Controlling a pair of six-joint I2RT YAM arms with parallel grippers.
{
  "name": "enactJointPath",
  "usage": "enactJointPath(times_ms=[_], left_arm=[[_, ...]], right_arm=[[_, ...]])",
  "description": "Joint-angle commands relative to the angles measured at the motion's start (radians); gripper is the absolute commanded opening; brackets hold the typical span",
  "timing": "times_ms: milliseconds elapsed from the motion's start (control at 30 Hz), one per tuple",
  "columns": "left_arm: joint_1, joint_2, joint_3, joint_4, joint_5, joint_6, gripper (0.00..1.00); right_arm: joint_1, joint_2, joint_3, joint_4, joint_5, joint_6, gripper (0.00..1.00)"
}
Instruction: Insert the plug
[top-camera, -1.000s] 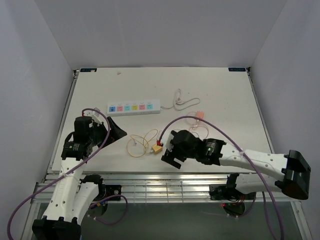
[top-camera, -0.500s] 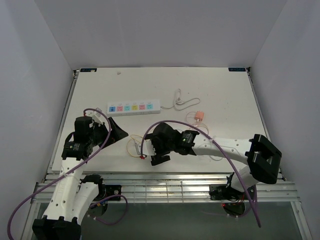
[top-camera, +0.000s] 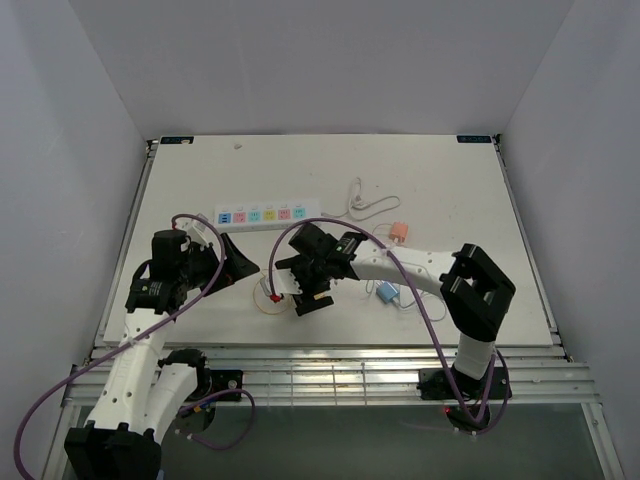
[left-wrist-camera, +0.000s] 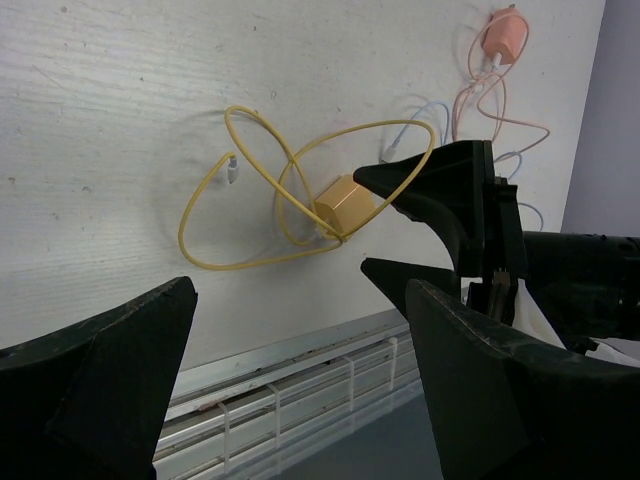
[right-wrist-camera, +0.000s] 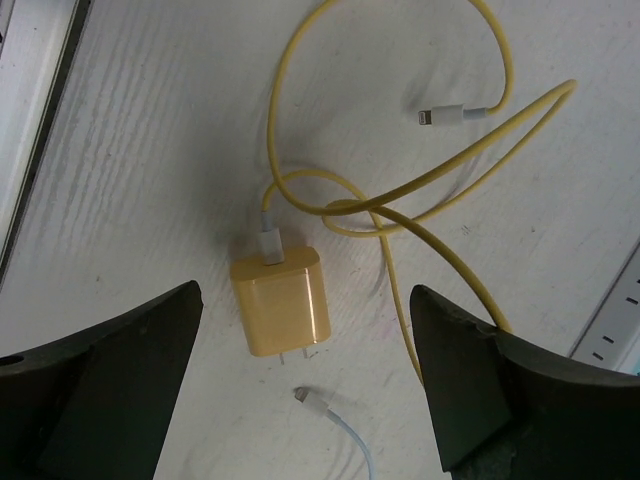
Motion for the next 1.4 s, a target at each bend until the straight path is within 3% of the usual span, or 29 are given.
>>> enactJointPath(times_ms=[0,300,667,1133,1367], left_arm=[[-0.001,0.008,0.0,0.016,0.023,0.013,0.98],[0.0,0.005,0.001,0.018,0.018,0.013,0.98],[0.0,0.01,0.001,0.018,0.013,0.012,0.98],[0.0,0.01,0.0,0.018,-0.002,0.005,0.98],[0.0,0.026,0.003,0.009,-0.027,-0.005,0.98]], right_arm=[[-0.02,0.058,0.113,-0.143,-0.028,-0.08,0.9],[-0.02,0.172,0.11,-0.143,0.091,-0.061,0.91],[-0.013,0.207,0.101,-0.11,0.059,-0.041,1.0],[0.006,0.273,0.221,-0.26,0.062,0.055,0.37],[0.032,0.073,0.057,-0.092,0.061,0.207,0.27]])
